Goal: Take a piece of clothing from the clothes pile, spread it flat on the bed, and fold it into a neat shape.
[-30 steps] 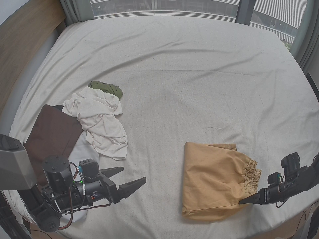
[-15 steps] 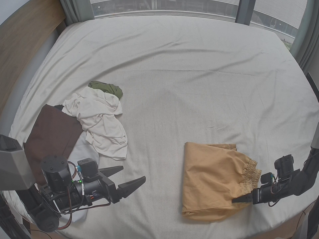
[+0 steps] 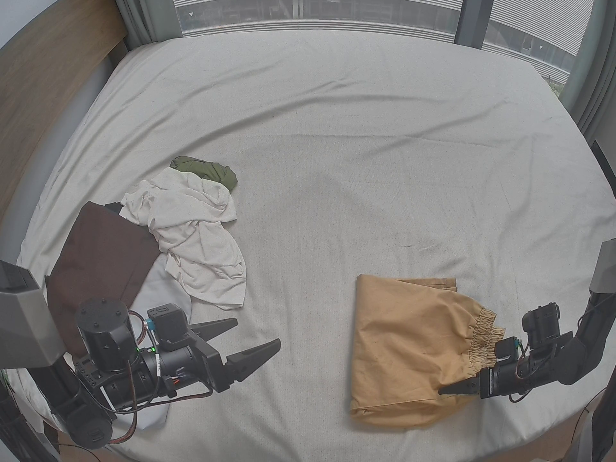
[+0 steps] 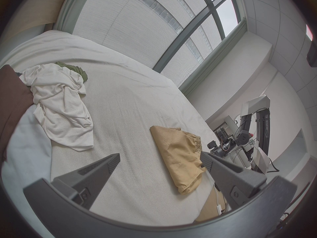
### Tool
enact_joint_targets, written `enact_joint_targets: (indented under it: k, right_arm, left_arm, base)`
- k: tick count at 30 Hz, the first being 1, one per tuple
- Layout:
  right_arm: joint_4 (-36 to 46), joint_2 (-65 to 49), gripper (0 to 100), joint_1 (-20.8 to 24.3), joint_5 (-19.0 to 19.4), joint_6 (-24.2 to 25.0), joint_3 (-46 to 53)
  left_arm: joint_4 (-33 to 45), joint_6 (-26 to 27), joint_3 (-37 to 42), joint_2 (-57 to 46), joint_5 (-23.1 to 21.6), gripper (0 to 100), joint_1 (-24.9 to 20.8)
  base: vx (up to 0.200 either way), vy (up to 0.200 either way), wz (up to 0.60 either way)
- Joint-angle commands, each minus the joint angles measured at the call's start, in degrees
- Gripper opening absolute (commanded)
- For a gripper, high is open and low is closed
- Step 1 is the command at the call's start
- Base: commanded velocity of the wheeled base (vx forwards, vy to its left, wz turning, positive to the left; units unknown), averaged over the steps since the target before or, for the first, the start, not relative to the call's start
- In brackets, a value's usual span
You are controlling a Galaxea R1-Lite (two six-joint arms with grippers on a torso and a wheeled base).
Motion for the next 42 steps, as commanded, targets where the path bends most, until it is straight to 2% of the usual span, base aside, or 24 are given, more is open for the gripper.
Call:
enact_joint_targets:
  k: [1, 11, 18, 26, 33, 42]
  right_arm:
    - [-4.2, 2.5, 0, 0.1, -0.3, 1.4, 0.6]
    - [-11.6, 3.6, 0, 1.6, -0.1, 4.5, 2.4]
    - [-21.0, -0.1, 0, 5.2, 0.0, 6.6, 6.0]
    - [-32.1, -7.2, 0, 10.5, 0.0, 13.0, 8.8]
    - [-33.2, -13.3, 0, 13.2, 0.2, 14.7, 8.5]
    - [-33.2, -18.1, 0, 14.0, 0.2, 18.8, 6.6]
  left_arm:
    - [0.0, 0.0, 0.0, 0.0, 0.0, 100, 0.0]
    - [0.0, 0.0, 0.0, 0.0, 0.0, 100, 0.0]
    - [0.0, 0.0, 0.0, -0.4, 0.0, 100, 0.1]
    - [-0.1, 0.0, -0.3, -0.7, -0.1, 100, 0.2]
    - [-0.1, 0.0, -0.3, -0.7, -0.1, 100, 0.2]
    - [-0.1, 0.0, -0.2, -0.7, -0.1, 100, 0.2]
  base:
    - [0.0, 0.0, 0.0]
    - [0.0, 0.0, 0.0]
    - [0.0, 0.0, 0.0]
    - [0.0, 0.0, 0.0]
    - [0.0, 0.0, 0.0]
    - [0.0, 0.0, 0.0]
